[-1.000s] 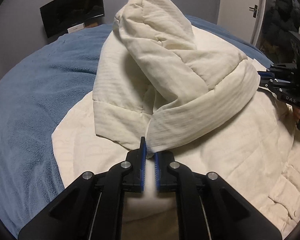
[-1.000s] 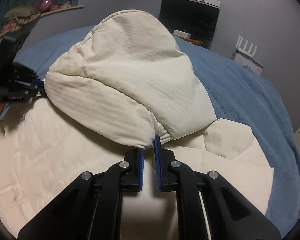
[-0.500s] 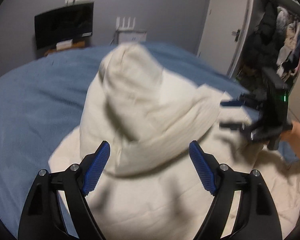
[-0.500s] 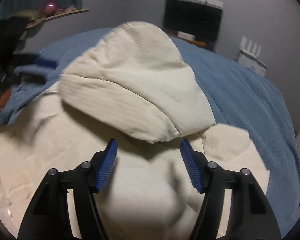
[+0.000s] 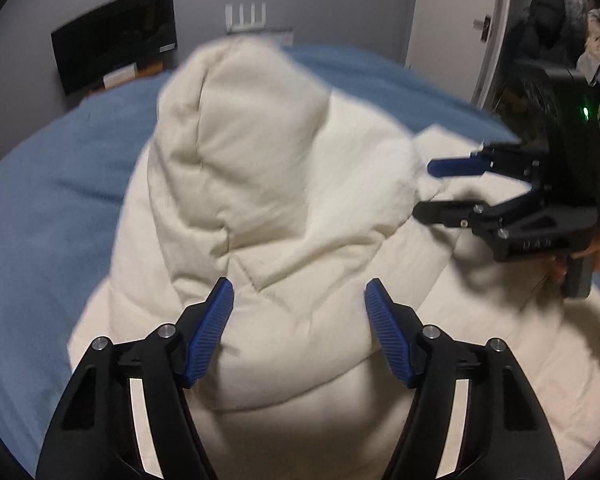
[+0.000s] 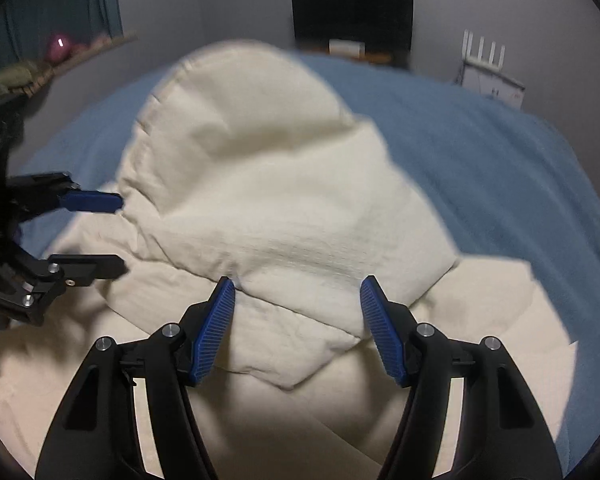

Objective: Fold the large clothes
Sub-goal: 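Fold the hood down onto the jacket body and release both grippers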

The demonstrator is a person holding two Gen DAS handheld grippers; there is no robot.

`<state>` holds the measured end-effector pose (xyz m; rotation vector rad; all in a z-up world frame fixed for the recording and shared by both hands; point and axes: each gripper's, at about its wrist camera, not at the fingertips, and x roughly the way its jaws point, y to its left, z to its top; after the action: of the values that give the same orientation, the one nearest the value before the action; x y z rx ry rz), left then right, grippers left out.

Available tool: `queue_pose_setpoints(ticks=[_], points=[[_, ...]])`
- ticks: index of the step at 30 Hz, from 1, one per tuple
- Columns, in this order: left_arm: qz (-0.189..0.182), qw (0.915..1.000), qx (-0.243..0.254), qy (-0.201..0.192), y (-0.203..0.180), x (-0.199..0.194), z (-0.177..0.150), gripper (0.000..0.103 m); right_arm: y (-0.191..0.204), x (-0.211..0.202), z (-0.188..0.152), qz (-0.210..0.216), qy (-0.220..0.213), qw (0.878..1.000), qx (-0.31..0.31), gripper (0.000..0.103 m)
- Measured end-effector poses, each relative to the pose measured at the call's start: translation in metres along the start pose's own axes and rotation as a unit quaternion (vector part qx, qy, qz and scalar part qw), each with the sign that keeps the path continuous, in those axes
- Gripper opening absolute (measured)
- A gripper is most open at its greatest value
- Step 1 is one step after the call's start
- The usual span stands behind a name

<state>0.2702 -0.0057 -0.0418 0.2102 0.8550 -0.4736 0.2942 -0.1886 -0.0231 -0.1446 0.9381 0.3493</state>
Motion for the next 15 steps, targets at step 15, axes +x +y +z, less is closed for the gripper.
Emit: queue_pose_setpoints(ticks=[15], points=[[0.019,0.9997,-0.015,-0.004,-0.004,-0.018,-0.024,0.073,0.015,0.003,-0.017,-0.05,-0.007,0.998,-0.028,0.062]])
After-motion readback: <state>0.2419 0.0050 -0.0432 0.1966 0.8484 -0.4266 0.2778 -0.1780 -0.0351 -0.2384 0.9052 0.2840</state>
